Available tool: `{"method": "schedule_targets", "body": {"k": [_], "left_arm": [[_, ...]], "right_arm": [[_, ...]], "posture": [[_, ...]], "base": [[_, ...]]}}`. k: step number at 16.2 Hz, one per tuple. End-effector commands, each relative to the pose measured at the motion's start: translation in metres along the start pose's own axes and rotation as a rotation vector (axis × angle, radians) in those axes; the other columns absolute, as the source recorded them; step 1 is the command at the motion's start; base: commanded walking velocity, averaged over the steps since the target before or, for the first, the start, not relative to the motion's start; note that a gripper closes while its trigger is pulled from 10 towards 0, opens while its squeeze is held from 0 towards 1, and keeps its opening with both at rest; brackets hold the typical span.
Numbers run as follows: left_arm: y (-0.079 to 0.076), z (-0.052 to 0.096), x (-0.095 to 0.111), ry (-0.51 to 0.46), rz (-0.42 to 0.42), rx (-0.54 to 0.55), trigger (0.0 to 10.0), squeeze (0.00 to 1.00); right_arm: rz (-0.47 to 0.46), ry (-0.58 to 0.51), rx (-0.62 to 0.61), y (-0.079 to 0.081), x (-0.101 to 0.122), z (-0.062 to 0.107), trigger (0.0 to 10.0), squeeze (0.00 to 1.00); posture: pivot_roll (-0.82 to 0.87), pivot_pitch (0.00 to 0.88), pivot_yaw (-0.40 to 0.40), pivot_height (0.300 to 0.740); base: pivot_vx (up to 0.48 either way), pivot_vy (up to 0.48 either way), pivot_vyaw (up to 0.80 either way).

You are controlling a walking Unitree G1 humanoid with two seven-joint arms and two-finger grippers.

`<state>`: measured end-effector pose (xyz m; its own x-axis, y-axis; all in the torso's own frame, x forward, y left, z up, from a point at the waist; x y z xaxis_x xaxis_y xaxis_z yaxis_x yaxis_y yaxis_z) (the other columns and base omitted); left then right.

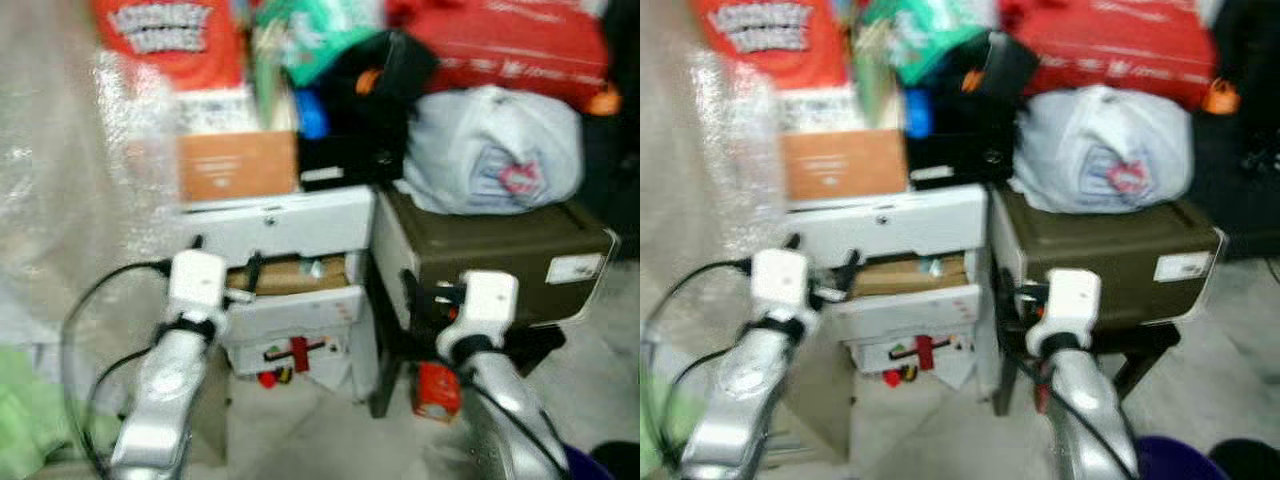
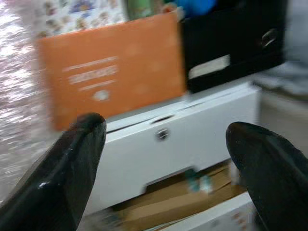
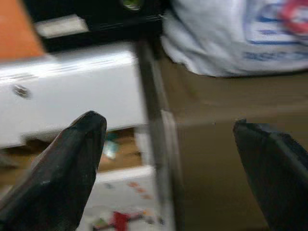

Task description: Clean up the room

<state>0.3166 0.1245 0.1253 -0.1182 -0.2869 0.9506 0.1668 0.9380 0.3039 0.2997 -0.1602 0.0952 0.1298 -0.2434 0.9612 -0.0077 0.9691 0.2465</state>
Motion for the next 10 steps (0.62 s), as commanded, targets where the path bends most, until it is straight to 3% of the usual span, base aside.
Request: {"method": "schedule_targets", "body": {"k": [1, 2, 8, 10], "left_arm": [[0.0106, 0.0022, -0.0071, 0.029, -0.023, 0.026, 10.0, 0.0], [0.0107, 0.0021, -0.0072, 0.029, -0.022, 0.026, 10.0, 0.0], [0.0128, 0.0007, -0.0062, 0.018, 0.023, 0.035, 10.0, 0.0], [0.0127, 0.0, -0.0058, 0.014, 0.033, 0.033, 10.0, 0.0]], "right_arm": [[-0.012, -0.008, 0.015, 0.0066, 0.0032, -0.0029, 10.0, 0.0], [-0.011, -0.008, 0.015, 0.0065, 0.0032, -0.0031, 10.0, 0.0], [-0.005, -0.006, 0.015, 0.0071, 0.0034, -0.0048, 10.0, 0.0], [0.0, -0.005, 0.018, 0.0075, 0.0033, -0.0054, 10.0, 0.0]], "posture": [[-0.04, 0.0, 0.014, 0.74], [-0.04, 0.0, 0.013, 0.74], [-0.04, 0.0, 0.014, 0.74], [-0.04, 0.0, 0.015, 0.74]], "base": [[0.0, -0.352, 0.0], [0.0, -0.349, 0.0], [0.0, 0.0, 0.0], [0.0, 0.0, 0.68]]}}
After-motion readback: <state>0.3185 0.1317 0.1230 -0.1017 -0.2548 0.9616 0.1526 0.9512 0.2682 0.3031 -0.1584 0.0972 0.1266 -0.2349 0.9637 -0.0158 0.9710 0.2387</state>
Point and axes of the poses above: a point about 5 cm out from each wrist's last joint towards the gripper, its own z axis pointing back from the gripper into the wrist, its own x axis along the axis of the wrist's last joint, y = z × x, the point moved 6 cm from there along -z, pointing out of the wrist towards the gripper, and after that the axes turned 10 degrees about -z, right-handed, at the moved point
